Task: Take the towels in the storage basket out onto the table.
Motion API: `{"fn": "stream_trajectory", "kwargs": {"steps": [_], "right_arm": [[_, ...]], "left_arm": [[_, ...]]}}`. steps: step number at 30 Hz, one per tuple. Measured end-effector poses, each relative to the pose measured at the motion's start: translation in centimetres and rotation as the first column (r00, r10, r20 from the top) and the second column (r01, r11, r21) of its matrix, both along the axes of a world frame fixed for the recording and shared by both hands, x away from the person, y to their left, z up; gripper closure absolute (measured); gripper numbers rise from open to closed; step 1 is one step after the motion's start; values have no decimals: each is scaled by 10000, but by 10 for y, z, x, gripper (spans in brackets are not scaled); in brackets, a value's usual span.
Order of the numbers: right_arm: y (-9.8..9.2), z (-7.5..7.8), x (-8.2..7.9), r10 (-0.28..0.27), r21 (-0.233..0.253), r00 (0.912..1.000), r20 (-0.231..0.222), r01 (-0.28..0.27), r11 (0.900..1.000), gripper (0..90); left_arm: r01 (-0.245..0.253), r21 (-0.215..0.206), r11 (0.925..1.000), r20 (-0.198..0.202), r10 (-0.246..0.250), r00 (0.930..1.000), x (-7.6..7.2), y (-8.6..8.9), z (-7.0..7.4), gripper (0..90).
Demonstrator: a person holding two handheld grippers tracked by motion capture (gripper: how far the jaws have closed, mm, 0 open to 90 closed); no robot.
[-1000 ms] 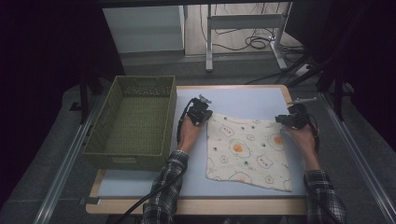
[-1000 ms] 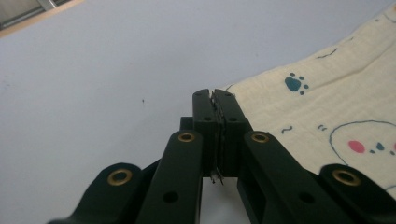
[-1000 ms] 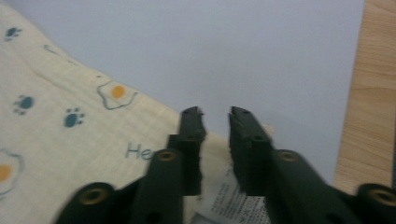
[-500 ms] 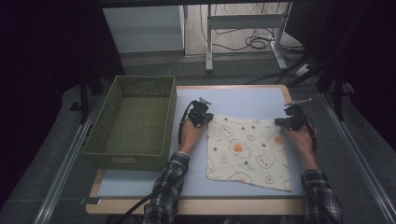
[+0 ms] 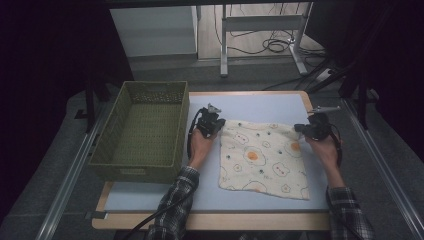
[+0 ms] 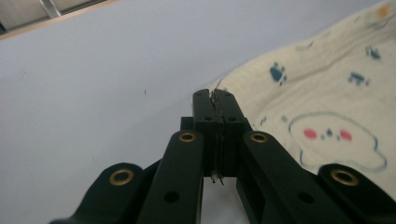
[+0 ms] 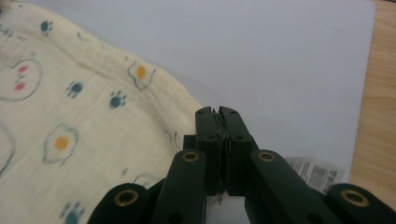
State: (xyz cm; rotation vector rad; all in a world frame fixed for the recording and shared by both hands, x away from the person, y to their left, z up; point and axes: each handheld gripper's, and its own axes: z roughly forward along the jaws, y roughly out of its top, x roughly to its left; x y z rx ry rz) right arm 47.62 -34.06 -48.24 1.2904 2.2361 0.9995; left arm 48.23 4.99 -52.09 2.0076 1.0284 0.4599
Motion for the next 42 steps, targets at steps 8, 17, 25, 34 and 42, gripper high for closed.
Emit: {"fn": "stream_trajectory", "kwargs": {"steps": [8, 17, 25, 34, 42], "right_arm": [[-3, 1, -39, 582, -44, 9983, 80, -582, 9983, 877], [-18, 0, -71, 763, 58, 9969, 189, -764, 9971, 876], [-28, -2, -109, 1107, 43, 9926, 500, -1111, 9938, 876], [-31, -7, -148, 1531, 160, 9869, 512, -1541, 9879, 875], [-26, -9, -174, 2021, 44, 9785, 413, -2024, 9793, 874]], "left_arm": [[355, -78, 9993, 178, -354, 9992, -33, 3, -2, 892], [1010, -182, 9947, 245, -1005, 9946, -70, 5, 4, 890], [1683, -431, 9848, 705, -1651, 9838, -110, 7, 8, 890], [2054, -580, 9770, 770, -2007, 9766, -141, 16, 3, 888], [2424, -797, 9669, 791, -2363, 9684, -161, 22, -1, 888]]}}
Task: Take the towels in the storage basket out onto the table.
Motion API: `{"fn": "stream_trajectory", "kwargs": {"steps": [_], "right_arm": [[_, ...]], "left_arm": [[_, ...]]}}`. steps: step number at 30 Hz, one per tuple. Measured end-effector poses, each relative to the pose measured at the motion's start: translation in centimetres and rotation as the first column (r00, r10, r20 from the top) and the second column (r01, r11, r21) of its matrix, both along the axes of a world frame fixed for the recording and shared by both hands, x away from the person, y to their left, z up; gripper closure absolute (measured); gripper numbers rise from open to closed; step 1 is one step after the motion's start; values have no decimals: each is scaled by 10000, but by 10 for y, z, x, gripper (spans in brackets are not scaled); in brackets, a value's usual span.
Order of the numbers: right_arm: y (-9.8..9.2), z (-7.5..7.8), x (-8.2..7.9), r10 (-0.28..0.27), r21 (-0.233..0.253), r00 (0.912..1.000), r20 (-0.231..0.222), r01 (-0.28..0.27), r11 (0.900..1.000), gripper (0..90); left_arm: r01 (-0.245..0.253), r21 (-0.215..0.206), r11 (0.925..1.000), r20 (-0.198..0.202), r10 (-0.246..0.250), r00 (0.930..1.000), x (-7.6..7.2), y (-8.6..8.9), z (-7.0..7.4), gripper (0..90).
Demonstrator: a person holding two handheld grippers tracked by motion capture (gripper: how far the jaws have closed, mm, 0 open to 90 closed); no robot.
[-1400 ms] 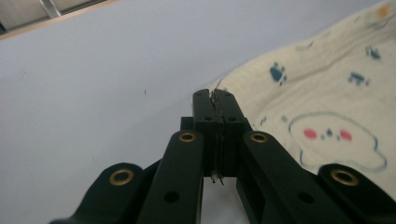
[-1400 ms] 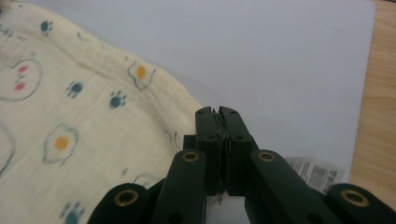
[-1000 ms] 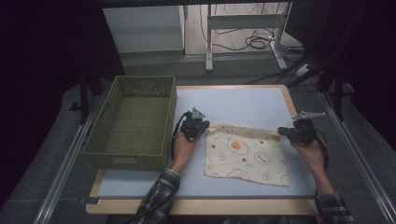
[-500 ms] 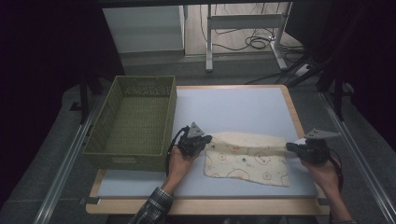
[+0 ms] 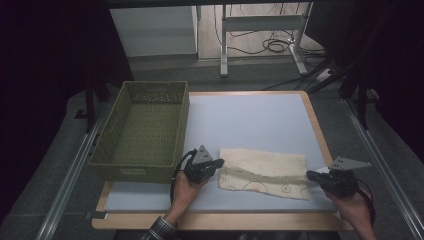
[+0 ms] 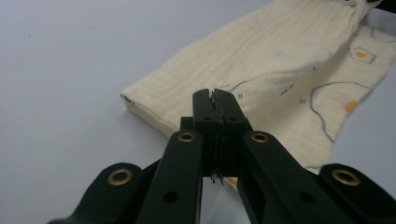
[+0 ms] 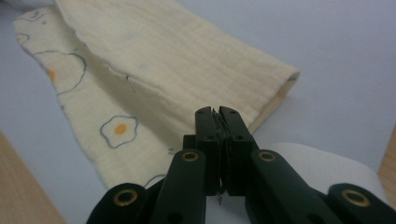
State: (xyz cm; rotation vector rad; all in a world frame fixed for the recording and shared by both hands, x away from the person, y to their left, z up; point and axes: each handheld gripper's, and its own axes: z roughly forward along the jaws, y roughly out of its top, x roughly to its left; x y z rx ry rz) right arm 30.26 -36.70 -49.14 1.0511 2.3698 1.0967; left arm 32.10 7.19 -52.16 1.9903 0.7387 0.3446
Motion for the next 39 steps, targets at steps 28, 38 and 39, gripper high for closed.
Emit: {"fn": "stream_trajectory", "kwargs": {"steps": [28, 38, 39], "right_arm": [[-11, -4, -36, 261, 643, 9992, -294, -242, 9976, 758], [-6, 2, -15, -91, 340, 9998, -187, 97, 9994, 654], [-5, 2, -10, -150, 332, 9997, -180, 156, 9993, 649]], "left_arm": [[164, -1050, 9943, -984, -268, 9948, -35, 14, -8, 524], [-328, -654, 9973, -989, 262, 9948, -12, 2, -1, 373], [-451, -627, 9970, -1010, 386, 9941, -7, 0, -1, 382]]}}
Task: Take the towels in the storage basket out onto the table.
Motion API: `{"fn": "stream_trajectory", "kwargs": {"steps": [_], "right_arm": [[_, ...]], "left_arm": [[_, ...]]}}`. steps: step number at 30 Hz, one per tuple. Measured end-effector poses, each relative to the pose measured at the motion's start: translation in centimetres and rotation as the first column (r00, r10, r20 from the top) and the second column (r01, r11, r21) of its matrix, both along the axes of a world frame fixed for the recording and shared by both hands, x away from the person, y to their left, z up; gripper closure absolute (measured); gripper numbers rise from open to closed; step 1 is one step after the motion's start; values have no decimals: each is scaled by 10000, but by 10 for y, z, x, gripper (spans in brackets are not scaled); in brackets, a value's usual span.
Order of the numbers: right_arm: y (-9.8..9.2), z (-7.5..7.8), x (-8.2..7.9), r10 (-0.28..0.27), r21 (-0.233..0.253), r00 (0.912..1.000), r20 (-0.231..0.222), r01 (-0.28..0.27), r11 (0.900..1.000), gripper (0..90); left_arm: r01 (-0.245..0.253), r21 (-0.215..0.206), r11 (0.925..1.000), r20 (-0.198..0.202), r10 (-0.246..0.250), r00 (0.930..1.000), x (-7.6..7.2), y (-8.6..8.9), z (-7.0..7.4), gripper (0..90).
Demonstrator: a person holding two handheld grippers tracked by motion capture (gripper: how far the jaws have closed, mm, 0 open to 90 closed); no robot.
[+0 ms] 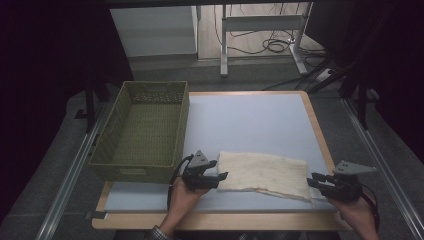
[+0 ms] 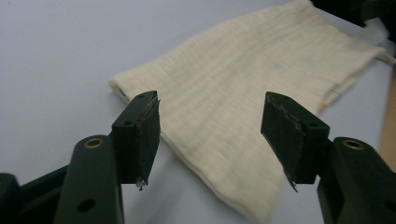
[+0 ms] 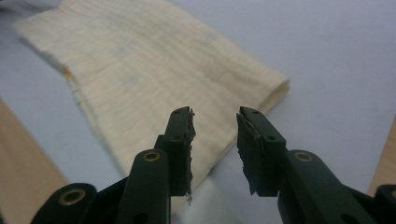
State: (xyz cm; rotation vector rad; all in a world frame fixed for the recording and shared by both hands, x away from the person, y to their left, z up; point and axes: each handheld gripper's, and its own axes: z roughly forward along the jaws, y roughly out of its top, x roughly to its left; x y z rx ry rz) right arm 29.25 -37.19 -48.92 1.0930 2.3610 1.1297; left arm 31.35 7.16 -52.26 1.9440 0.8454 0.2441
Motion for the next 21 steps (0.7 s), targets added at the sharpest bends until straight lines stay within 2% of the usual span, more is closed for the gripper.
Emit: {"fn": "stream_trajectory", "kwargs": {"steps": [4, 6, 10, 12, 15, 19, 21], "right_arm": [[3, 2, 21, -269, -186, 9996, 90, 270, 9995, 652], [4, 3, 30, -419, -205, 9990, 145, 422, 9989, 652], [6, 6, 49, -688, -134, 9976, 87, 689, 9975, 652], [8, 4, 58, -789, -207, 9969, 31, 789, 9967, 652], [9, -1, 68, -897, -261, 9959, -81, 895, 9956, 651], [10, -11, 73, -893, -335, 9952, -406, 880, 9956, 646], [10, -16, 74, -850, -450, 9951, -495, 828, 9955, 639]], "left_arm": [[-371, 239, 9990, -170, 375, 9992, 20, -6, 0, 446], [-514, 324, 9982, -193, 520, 9985, 29, -8, 1, 452], [-752, 551, 9956, -324, 771, 9965, 44, -13, 5, 534], [-971, 883, 9914, -237, 995, 9948, 51, -15, 5, 546], [-1067, 1259, 9863, -381, 1123, 9929, 61, -17, 1, 557], [-1034, 1742, 9793, -658, 1163, 9910, 69, -20, -9, 519], [-1081, 2021, 9734, -621, 1229, 9905, 71, -21, -14, 516]]}}
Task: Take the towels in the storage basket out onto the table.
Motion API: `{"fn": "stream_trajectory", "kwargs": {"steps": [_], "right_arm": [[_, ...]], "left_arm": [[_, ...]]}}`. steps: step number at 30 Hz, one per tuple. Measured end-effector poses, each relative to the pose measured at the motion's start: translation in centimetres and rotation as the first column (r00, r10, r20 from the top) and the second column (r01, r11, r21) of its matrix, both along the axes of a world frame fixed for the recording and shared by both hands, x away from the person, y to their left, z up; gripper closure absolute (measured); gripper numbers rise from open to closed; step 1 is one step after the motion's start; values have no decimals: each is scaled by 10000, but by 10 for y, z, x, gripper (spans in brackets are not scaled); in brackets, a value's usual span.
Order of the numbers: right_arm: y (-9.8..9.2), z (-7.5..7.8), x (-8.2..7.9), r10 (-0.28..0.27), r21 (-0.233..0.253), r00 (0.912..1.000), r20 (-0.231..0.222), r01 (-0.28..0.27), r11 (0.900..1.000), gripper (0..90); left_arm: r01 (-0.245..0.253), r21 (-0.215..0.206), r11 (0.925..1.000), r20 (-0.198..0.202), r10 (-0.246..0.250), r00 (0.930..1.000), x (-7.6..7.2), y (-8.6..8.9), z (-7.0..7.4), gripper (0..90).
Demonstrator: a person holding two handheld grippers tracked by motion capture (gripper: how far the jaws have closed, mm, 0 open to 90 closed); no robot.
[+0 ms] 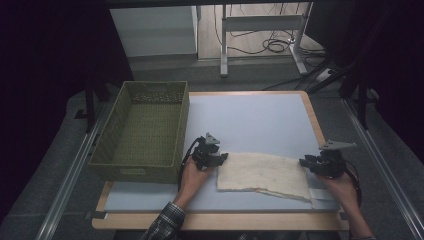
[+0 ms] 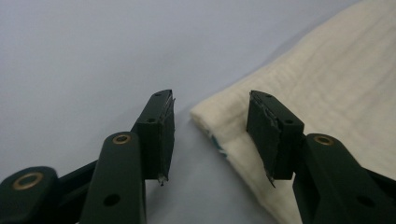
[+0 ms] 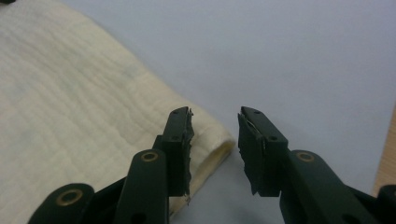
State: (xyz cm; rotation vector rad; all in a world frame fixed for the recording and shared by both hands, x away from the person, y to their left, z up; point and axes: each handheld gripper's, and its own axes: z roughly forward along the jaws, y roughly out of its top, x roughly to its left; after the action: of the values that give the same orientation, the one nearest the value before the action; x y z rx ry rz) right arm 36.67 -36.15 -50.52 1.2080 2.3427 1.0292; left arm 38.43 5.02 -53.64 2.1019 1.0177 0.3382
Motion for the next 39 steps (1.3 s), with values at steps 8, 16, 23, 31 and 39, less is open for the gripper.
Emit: {"fn": "stream_trajectory", "kwargs": {"steps": [8, 16, 23, 31, 39], "right_arm": [[4, -7, -1, 247, -176, 9988, -415, -254, 9995, 872], [8, -2, 15, 165, -503, 9999, -21, -166, 9986, 874], [23, -3, 54, 236, -380, 9997, 60, -233, 9990, 870], [31, -2, 55, 384, -519, 9992, 110, -377, 9979, 815], [22, 9, 38, 491, -229, 9988, 32, -490, 9985, 702]], "left_arm": [[618, -369, 9974, -138, -623, 9980, -3, -1, -2, 810], [601, -504, 9969, 237, -590, 9980, -15, 3, 1, 849], [709, -703, 9950, 109, -703, 9975, -43, 13, 2, 841], [272, -137, 9995, 871, -259, 9959, -40, 10, 1, 620], [-31, 315, 9995, 688, 9, 9976, -32, 11, -4, 563]]}}
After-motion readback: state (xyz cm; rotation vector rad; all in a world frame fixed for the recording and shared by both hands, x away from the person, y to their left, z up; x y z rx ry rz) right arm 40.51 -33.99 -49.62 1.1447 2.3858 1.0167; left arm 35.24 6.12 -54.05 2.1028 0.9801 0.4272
